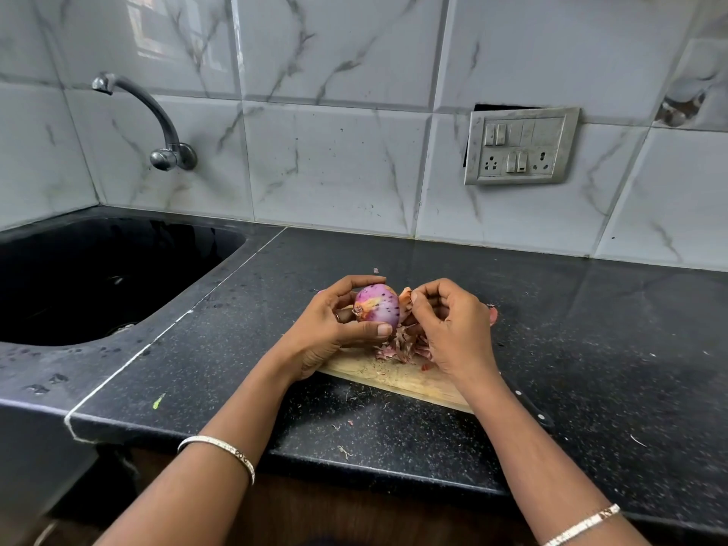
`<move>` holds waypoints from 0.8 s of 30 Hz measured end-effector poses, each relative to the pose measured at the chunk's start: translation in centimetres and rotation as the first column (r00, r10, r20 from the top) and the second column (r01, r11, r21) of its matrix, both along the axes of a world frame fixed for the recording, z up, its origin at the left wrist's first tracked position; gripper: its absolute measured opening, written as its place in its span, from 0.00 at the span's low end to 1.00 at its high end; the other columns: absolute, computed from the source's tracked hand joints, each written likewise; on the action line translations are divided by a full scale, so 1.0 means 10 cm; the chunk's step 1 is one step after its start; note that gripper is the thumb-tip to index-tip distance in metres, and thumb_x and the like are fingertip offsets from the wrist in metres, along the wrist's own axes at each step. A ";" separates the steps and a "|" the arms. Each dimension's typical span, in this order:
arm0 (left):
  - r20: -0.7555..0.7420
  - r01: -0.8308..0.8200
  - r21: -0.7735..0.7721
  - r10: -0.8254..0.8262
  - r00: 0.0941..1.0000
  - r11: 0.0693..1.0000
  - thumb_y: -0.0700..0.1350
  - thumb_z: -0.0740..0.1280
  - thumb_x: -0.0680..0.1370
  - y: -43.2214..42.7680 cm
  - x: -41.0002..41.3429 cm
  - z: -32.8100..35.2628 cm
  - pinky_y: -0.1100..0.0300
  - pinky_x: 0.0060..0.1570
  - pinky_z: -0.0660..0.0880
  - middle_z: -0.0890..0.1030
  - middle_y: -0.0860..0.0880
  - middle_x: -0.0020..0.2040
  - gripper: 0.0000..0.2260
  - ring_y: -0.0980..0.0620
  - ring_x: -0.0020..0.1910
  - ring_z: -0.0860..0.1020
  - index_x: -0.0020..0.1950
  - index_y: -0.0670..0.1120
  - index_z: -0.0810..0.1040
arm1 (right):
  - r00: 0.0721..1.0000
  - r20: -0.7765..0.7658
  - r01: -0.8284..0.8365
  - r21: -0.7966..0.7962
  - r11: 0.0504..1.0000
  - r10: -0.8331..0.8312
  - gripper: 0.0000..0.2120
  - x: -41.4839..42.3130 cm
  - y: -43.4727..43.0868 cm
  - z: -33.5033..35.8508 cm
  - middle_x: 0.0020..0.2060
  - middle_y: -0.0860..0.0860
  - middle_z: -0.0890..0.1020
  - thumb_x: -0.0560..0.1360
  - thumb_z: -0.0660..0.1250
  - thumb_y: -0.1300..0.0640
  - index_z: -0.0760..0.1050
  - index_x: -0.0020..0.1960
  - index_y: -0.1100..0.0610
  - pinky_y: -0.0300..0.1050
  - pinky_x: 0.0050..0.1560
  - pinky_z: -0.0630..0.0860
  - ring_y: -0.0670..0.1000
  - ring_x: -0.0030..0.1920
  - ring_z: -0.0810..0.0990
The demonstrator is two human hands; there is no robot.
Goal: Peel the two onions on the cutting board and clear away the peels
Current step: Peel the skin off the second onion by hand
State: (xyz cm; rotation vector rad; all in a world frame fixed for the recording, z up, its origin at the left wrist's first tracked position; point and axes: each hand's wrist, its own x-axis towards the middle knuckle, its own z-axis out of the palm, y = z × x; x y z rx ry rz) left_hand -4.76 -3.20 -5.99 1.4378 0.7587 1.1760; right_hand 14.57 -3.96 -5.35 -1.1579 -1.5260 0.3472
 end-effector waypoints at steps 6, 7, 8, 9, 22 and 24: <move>0.084 0.009 -0.089 -0.001 0.996 0.996 0.37 0.80 0.66 0.07 -0.01 -0.04 0.46 0.51 0.84 0.82 0.40 0.60 0.30 0.40 0.54 0.84 0.66 0.47 0.76 | 0.981 -0.135 -0.150 -0.059 0.987 0.141 0.03 -0.03 -0.03 0.01 0.37 0.53 0.85 0.79 0.69 0.59 0.81 0.47 0.56 0.60 0.41 0.84 0.54 0.37 0.86; 0.087 0.008 -0.091 0.000 0.996 0.996 0.37 0.79 0.66 0.07 -0.01 -0.04 0.46 0.51 0.84 0.81 0.40 0.62 0.30 0.40 0.54 0.84 0.66 0.46 0.76 | 0.980 -0.133 -0.156 -0.055 0.986 0.148 0.03 -0.02 -0.03 0.01 0.37 0.53 0.85 0.80 0.69 0.59 0.81 0.48 0.56 0.60 0.41 0.84 0.53 0.37 0.86; 0.086 0.008 -0.095 0.000 0.996 0.995 0.37 0.80 0.66 0.07 -0.01 -0.04 0.46 0.51 0.84 0.81 0.41 0.63 0.30 0.41 0.54 0.84 0.66 0.46 0.76 | 0.980 -0.123 -0.161 -0.051 0.986 0.154 0.03 -0.02 -0.03 0.02 0.38 0.53 0.86 0.80 0.69 0.58 0.81 0.48 0.56 0.58 0.42 0.84 0.53 0.38 0.86; 0.087 0.012 -0.096 -0.004 0.996 0.995 0.36 0.81 0.66 0.07 -0.01 -0.03 0.46 0.52 0.84 0.80 0.41 0.63 0.31 0.42 0.54 0.84 0.67 0.45 0.76 | 0.978 -0.123 -0.175 -0.051 0.983 0.168 0.04 -0.02 -0.03 0.02 0.38 0.53 0.86 0.80 0.69 0.58 0.81 0.49 0.57 0.56 0.41 0.84 0.52 0.38 0.86; 0.111 0.084 -0.118 -0.071 0.991 0.989 0.38 0.74 0.72 0.06 0.00 -0.03 0.51 0.51 0.84 0.84 0.42 0.55 0.22 0.45 0.50 0.84 0.66 0.40 0.79 | 0.999 -0.028 -0.039 -0.037 0.999 0.038 0.03 0.00 0.02 -0.02 0.39 0.48 0.85 0.79 0.69 0.59 0.80 0.47 0.56 0.44 0.45 0.79 0.49 0.42 0.84; 0.116 0.101 -0.120 -0.087 0.989 0.988 0.37 0.73 0.72 0.06 -0.01 -0.02 0.53 0.50 0.84 0.83 0.42 0.56 0.21 0.45 0.50 0.84 0.66 0.40 0.79 | 1.000 0.010 0.018 -0.026 1.000 -0.017 0.04 0.00 0.01 -0.01 0.37 0.47 0.84 0.79 0.68 0.59 0.79 0.46 0.56 0.35 0.45 0.75 0.47 0.41 0.83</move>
